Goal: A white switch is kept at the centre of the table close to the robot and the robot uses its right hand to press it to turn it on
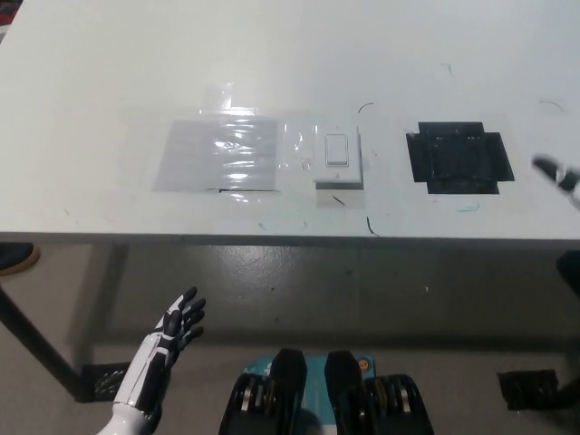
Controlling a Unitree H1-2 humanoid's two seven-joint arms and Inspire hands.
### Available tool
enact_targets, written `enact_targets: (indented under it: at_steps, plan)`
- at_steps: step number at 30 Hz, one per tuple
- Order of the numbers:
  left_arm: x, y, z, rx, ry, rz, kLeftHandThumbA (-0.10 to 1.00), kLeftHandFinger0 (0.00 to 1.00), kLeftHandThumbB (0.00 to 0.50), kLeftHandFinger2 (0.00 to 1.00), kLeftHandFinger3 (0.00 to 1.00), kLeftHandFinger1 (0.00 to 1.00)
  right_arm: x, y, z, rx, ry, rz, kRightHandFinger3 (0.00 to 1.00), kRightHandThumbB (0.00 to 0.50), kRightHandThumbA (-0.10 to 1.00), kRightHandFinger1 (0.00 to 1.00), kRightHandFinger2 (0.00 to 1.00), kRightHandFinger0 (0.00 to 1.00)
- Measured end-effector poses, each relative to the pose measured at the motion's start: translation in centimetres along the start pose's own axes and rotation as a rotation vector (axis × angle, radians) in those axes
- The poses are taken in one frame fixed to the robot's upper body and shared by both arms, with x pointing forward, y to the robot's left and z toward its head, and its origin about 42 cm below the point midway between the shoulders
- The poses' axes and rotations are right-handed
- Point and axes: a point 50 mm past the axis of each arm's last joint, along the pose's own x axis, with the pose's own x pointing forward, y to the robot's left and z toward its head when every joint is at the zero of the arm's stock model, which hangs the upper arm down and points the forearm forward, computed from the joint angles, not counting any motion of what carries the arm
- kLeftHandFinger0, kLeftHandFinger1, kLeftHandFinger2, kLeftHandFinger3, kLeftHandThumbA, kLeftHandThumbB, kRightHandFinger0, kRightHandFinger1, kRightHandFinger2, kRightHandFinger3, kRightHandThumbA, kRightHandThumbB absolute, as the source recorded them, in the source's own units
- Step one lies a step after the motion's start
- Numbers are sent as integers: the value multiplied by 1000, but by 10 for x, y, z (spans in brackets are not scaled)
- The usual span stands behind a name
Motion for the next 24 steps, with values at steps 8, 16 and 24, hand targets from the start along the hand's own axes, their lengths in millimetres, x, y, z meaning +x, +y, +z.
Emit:
enact_targets:
  at_steps: [8,16,24]
  plan:
    - [1,0,-1,0,3,-1,1000,1000,135,1000,1000,1000,109,2,21,-64,-61,153,1000,254,1000,1000,1000,1000]
    - [1,0,-3,0,12,-1,1000,1000,149,1000,1000,1000,191,41,16,-106,61,383,1000,289,1000,1000,1000,1000]
    - [1,1,-3,2,13,-2,1000,1000,137,1000,1000,1000,251,94,-5,-229,273,624,1000,264,1000,1000,1000,1000]
